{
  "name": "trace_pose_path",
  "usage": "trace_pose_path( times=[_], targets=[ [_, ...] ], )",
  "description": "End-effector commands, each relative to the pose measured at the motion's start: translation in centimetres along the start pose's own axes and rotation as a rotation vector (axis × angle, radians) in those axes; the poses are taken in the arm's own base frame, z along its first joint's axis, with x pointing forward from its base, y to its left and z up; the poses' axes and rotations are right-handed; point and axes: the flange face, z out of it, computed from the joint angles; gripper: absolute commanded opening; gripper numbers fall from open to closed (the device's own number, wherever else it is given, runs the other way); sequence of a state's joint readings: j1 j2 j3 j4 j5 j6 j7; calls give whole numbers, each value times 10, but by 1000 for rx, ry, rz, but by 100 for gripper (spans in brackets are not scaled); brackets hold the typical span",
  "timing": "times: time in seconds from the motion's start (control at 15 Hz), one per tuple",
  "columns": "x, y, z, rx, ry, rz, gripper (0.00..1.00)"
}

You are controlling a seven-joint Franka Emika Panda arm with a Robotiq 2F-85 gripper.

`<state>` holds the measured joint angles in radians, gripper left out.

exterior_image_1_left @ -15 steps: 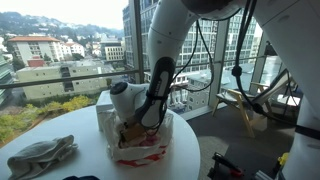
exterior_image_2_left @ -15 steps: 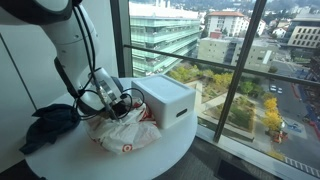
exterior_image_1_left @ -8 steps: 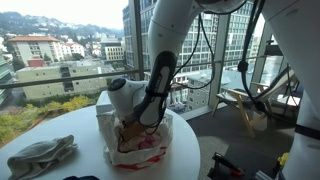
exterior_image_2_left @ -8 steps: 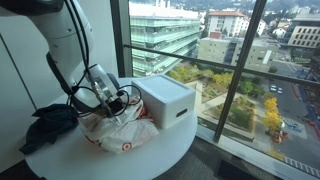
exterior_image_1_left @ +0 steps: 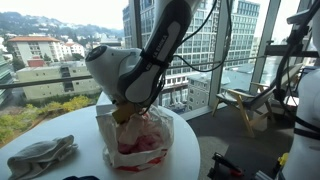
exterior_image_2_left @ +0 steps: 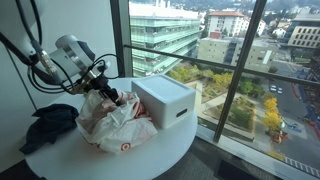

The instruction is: Pick up all the items from the plastic and put them on the table one by one

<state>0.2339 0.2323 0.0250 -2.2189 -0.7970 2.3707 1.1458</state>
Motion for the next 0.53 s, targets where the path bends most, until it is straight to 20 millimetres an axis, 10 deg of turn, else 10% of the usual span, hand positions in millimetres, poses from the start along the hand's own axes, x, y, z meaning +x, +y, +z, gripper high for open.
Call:
trace_pose_path(
  times=[0.0, 0.47],
  targets=[
    [-18, 19, -82, -13, -131, -49, 5],
    [-60, 20, -259, -47, -11, -158, 5]
  ],
)
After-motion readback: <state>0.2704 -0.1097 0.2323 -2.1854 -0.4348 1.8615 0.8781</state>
